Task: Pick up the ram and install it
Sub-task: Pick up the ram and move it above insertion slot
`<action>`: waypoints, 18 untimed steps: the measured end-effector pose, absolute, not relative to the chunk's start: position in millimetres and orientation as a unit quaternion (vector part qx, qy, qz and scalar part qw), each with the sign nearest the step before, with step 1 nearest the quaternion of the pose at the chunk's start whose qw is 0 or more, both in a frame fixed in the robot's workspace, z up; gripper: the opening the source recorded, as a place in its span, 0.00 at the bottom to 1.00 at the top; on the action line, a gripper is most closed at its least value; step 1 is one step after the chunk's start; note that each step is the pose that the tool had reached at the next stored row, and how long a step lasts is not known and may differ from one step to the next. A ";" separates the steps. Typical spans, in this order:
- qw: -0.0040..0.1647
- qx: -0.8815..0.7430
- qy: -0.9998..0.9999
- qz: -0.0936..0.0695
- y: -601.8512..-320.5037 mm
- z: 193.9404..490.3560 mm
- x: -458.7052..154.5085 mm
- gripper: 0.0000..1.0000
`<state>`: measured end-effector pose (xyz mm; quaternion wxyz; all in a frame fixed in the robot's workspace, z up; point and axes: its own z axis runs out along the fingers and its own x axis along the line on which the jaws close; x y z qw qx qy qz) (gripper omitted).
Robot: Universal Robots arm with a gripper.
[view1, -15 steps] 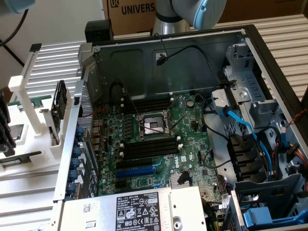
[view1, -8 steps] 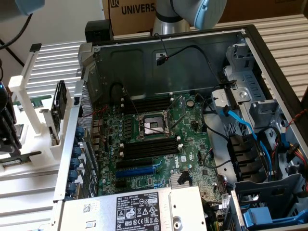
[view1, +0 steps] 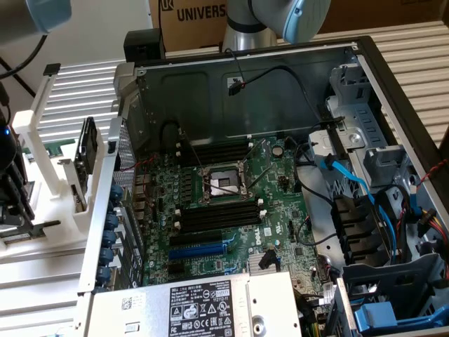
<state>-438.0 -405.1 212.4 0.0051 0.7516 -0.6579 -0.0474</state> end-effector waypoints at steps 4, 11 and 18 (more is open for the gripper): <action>0.006 0.751 -0.659 -0.046 -404.5 207.9 -438.6 0.24; 0.006 0.750 -0.660 -0.043 -399.4 198.9 -438.7 0.24; 0.009 0.750 -0.660 -0.041 -399.4 198.6 -438.7 0.13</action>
